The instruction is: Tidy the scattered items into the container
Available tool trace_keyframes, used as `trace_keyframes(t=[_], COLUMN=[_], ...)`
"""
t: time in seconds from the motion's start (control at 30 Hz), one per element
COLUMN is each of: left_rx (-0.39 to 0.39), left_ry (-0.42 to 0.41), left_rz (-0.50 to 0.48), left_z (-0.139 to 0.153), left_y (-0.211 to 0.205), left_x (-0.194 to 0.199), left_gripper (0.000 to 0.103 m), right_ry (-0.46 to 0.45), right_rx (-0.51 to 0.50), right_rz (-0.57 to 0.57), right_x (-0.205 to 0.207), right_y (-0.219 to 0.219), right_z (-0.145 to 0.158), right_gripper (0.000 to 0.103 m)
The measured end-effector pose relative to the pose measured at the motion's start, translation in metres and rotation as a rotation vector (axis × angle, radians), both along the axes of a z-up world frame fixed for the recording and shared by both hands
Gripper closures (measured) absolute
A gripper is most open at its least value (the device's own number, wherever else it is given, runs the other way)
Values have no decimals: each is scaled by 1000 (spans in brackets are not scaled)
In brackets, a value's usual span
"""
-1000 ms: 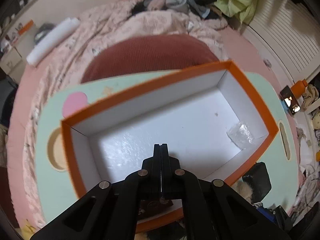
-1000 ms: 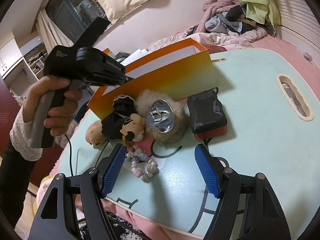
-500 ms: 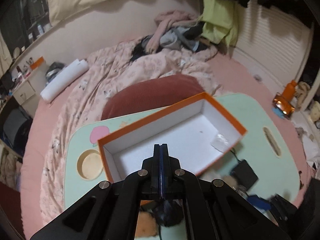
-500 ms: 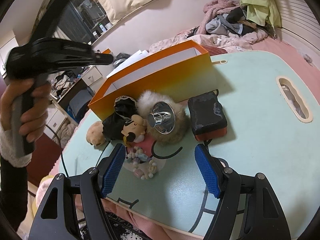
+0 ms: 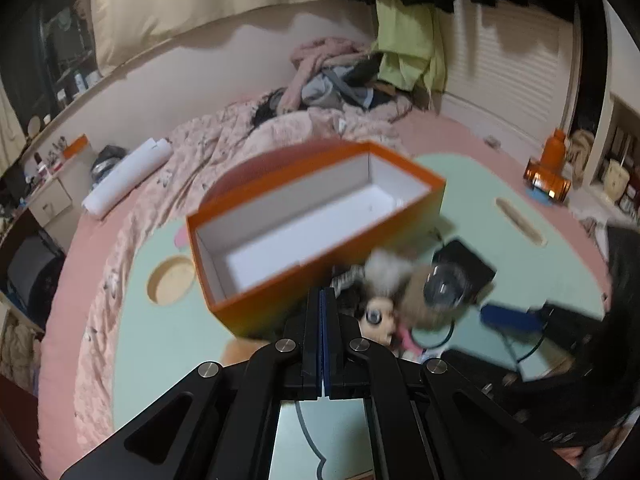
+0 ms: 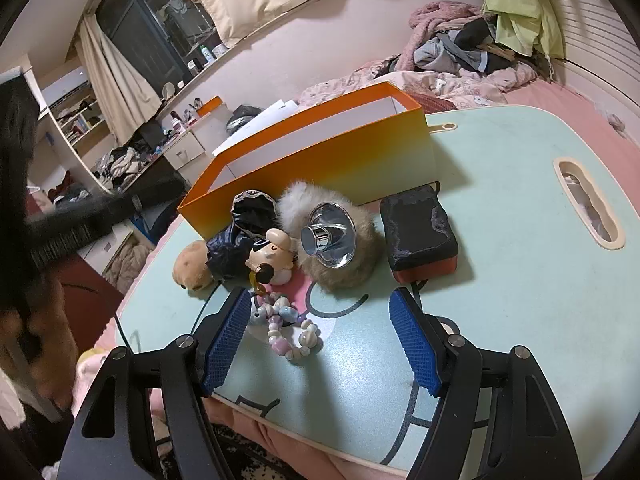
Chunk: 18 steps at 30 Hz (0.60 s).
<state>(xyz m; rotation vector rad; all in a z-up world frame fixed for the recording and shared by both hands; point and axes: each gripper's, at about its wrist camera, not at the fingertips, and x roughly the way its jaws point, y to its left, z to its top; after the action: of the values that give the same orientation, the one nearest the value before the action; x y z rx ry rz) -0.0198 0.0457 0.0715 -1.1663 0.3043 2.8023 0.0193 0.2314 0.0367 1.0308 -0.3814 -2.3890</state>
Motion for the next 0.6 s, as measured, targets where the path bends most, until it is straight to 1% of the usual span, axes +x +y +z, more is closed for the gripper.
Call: trace_keyframes(t=[0.07,0.13,0.17,0.2,0.27,0.33,0.37,0.47,0.53,0.6], left_rx=[20,29,17,-1,-41,-65,-75,-61,-30,24], left_ry=[-23,-6,11,24,70,118,129,143,155,177], left_rz=[-3,1,5,10,11,-3,-14,-28,-19,3], left_z=[-13,-20,-23,-25,-29,-29,-29,-30,-27,-22], left_y=[-2,-5,-5,-4,-3,-1,-1,-4,-13,-27], left_x=[-2,-3,-4,-3,0,8,11,18,24,30], left_gripper=[102,100,91,70,49,48,47,46,42,31], right_ry=[-2,-3,-2,0,6,12,14,16,20,31], right_rx=[0,2,3,6,10,14,15,20,29,34], right_rz=[1,1,1,0,-2,-7,-9,-9,-8,-12], right_x=[0,0,1,1,2,2,3,3,4,4], right_y=[0,0,0,1,1,2,2,1,1,2], right_z=[0,0,0,0,1,3,3,4,5,8], right_gripper=[31,31,31,31,31,31,31,31,31,31])
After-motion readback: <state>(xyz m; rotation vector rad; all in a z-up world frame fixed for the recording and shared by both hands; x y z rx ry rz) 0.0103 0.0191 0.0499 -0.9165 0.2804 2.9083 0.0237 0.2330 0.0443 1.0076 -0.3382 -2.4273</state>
